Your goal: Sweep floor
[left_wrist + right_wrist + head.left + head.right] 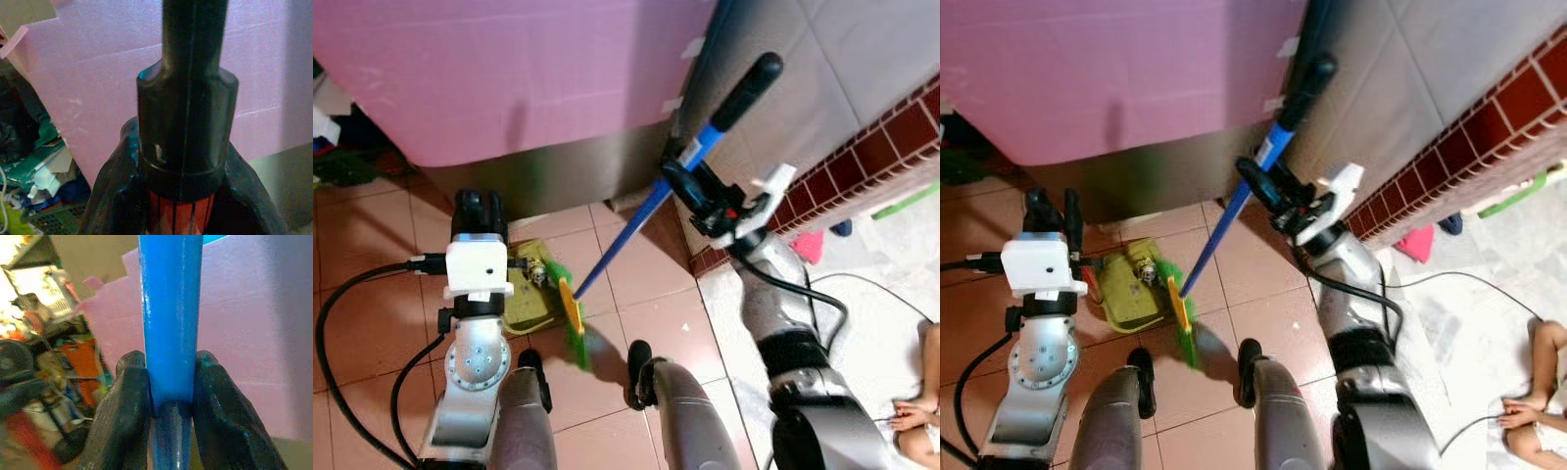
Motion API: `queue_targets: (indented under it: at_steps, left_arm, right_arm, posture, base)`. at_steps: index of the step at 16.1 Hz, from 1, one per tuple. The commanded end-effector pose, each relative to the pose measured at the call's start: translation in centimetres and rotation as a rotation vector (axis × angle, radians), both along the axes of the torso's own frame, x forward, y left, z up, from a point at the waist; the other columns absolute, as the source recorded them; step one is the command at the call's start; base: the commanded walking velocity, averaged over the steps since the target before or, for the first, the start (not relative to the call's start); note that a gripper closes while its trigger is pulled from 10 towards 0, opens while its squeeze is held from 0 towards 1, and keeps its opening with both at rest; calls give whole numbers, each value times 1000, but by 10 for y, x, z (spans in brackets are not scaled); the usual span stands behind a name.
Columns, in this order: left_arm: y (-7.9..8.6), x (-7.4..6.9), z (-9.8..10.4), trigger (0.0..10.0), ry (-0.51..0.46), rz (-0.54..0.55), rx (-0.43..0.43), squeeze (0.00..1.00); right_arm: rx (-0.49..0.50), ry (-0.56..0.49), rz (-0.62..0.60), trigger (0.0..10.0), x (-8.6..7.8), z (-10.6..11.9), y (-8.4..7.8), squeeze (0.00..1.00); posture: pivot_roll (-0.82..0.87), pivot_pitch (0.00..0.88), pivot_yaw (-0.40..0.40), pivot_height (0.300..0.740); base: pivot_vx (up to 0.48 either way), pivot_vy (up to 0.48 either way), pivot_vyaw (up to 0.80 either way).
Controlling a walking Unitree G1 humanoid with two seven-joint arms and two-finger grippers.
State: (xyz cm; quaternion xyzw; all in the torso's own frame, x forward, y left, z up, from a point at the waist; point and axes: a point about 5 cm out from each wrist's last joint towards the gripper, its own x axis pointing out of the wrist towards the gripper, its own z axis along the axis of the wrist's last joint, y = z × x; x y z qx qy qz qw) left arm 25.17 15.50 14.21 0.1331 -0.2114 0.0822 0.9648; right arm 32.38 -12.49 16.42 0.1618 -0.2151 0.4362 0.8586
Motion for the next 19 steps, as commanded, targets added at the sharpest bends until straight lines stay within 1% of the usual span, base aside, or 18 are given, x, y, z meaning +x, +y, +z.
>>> queue_targets:
  at_steps: [1, 2, 3, 4, 5, 7, 8, 9, 10, 12, 14, 15, 17, 19]
  left_arm:
    - [-2, -4, -33, 10000, 163, -2, 5, 0]
    - [-5, 1, -33, 10000, 156, -7, -2, 0]
    - [-9, 5, -33, 10000, 151, -13, -12, 0]
    - [-14, 10, -33, 10000, 151, -24, -33, 0]
    - [-21, 15, -32, 10000, 154, -56, -75, 0]
    - [-29, 21, -31, 10000, 152, -97, -133, 0]
    - [-41, 26, -29, 10000, 127, -191, -235, 0]
    - [-44, 28, -30, 10000, 130, -216, -264, 0]
    - [-49, 31, -30, 10000, 122, -255, -313, 0]
    - [-55, 36, -32, 10000, 123, -287, -352, 0]
    - [-59, 38, -36, 10000, 127, -304, -378, 0]
    - [-59, 38, -37, 10000, 131, -304, -384, 0]
    - [-63, 42, -46, 10000, 147, -339, -440, 0]
    - [-65, 43, -48, 10000, 158, -350, -456, 0]
  right_arm:
    - [70, 71, 74, 10000, -6, -1, 3, 0]
    - [112, 126, 106, 10000, -8, 0, 1, 0]
    - [132, 167, 139, 10000, -12, -1, 0, 0]
    - [118, 187, 155, 10000, -16, -3, -1, 0]
    - [100, 187, 141, 10000, -18, -3, -3, 0]
    - [76, 185, 118, 10000, -19, -4, -6, 0]
    - [39, 187, 88, 10000, -20, -3, -10, 0]
    - [23, 178, 81, 10000, -20, -3, -11, 0]
    - [7, 176, 75, 10000, -20, 0, -13, 0]
    - [-8, 178, 55, 10000, -20, 6, -19, 0]
    - [-25, 137, -26, 10000, -13, 15, -29, 0]
    - [-26, 129, -43, 10000, -11, 16, -31, 0]
    - [-47, 117, -73, 10000, -6, 25, -38, 0]
    - [-56, 108, -94, 10000, -5, 26, -40, 0]
  posture:
    - [-19, 410, -100, 740]
    - [-38, 400, -106, 740]
    - [-48, 392, -111, 740]
    - [-63, 378, -114, 740]
    - [-73, 369, -116, 740]
    - [-92, 352, -120, 740]
    - [-115, 333, -126, 740]
    - [-120, 328, -127, 740]
    - [-145, 311, -135, 740]
    - [-171, 296, -142, 740]
    - [-195, 278, -153, 740]
    - [-198, 277, -154, 740]
    - [-223, 263, -166, 740]
    - [-224, 255, -167, 740]
  base:
    - [0, 0, 0]
    - [0, 0, 0]
    - [0, 0, 0]
    - [0, 0, 0]
    - [0, 0, 0]
    - [0, 0, 0]
    - [0, 0, 0]
    - [0, 0, 0]
    - [0, 0, 0]
    - [0, 0, 0]
    - [0, 0, 0]
    - [0, 0, 0]
    - [0, 0, 0]
    - [0, 0, 0]
